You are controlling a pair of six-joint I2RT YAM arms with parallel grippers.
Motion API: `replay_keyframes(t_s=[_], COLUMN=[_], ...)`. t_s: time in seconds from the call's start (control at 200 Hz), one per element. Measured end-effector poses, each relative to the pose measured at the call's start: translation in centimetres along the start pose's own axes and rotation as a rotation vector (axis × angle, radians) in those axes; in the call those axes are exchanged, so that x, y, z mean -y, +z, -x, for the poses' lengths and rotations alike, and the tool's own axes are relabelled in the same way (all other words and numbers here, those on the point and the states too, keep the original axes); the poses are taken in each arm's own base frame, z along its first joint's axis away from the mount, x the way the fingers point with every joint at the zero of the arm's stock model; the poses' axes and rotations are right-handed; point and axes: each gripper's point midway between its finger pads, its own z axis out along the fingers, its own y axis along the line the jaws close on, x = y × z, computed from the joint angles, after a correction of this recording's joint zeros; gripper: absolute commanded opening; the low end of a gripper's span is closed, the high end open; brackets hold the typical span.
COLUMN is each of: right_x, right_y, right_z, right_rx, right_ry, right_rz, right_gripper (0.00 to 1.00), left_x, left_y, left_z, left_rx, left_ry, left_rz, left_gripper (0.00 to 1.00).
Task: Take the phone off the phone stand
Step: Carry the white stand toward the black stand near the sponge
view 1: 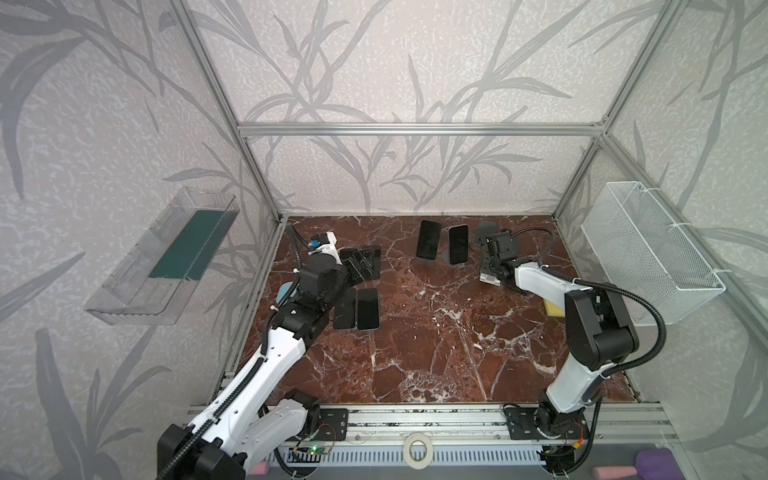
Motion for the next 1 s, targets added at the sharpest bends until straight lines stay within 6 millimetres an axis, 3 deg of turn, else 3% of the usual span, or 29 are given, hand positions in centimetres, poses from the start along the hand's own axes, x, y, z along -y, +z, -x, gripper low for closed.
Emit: replay_keyframes(t_s=[0.44,0.775,0.915,1.0], right_x=[1.9,1.5,1.3,1.1], right_y=[1.2,1.2,0.4,-1.5], right_z=[-0.9,-2.1,-2.4,-1.4], right_rx=[-0.052,-0.113,-0.135,-0.103], right_ry=[0.011,0.014,0.019,0.044], right_rz=[-0.01,0.029,0.052,0.087], right_gripper=[0.66,0.78,0.82,0.83], left_x=[0.0,0.0,0.1,0.1], left_y=[0.0,0.0,0.1,0.2], left_z=[0.0,0.0,-0.2,-0.3], left_rx=[0.003,0.0,-0.007,-0.013], left_ry=[-0.007,-0.011,-0.017,-0.019], left_rz=[-0.002,-0.005,-0.011,-0.011], left_gripper=[0.85,0.85,0.85,0.85])
